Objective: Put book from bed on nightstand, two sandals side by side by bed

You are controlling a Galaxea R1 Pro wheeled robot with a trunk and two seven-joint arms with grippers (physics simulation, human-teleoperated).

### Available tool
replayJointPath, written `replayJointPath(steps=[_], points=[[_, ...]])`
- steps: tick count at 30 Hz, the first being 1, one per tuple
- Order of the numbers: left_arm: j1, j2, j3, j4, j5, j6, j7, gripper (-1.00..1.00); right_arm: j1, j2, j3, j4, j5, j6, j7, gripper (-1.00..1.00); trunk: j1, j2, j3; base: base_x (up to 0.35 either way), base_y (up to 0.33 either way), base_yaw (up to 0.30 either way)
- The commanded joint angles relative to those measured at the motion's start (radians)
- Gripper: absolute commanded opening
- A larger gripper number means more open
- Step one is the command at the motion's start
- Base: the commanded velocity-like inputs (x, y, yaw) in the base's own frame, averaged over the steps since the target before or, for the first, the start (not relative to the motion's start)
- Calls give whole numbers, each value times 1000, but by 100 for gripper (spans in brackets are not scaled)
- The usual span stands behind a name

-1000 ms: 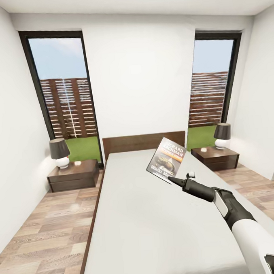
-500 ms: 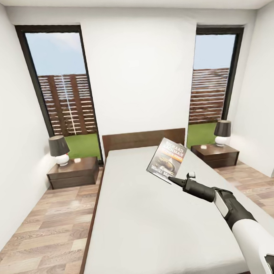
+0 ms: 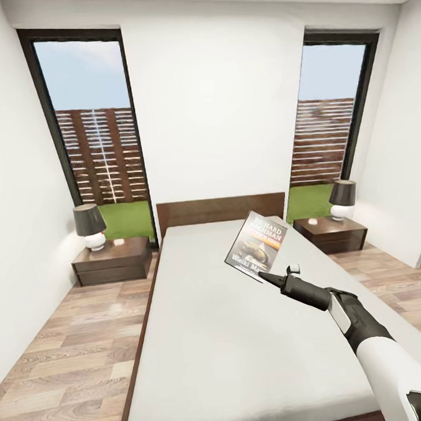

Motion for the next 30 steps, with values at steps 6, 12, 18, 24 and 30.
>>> replayJointPath(steps=[6, 12, 18, 24, 30], points=[[0, 0, -1, 1, 8, -4, 0, 100, -1, 0, 0, 0, -3, 8, 1, -100, 0, -1, -10, 0, 0, 0], [0, 0, -1, 1, 8, -4, 0, 100, 0, 1, 0, 0, -3, 8, 2, -100, 0, -1, -20, 0, 0, 0], [0, 0, -1, 1, 8, -5, 0, 100, 0, 2, 0, 0, -3, 8, 2, -100, 0, -1, -29, 0, 0, 0], [0, 0, -1, 1, 8, -5, 0, 100, 0, 2, 0, 0, -3, 7, 1, -100, 0, -1, -39, 0, 0, 0], [0, 0, -1, 1, 8, -5, 0, 100, 0, 2, 0, 0, -3, 7, 1, -100, 0, -1, -49, 0, 0, 0]])
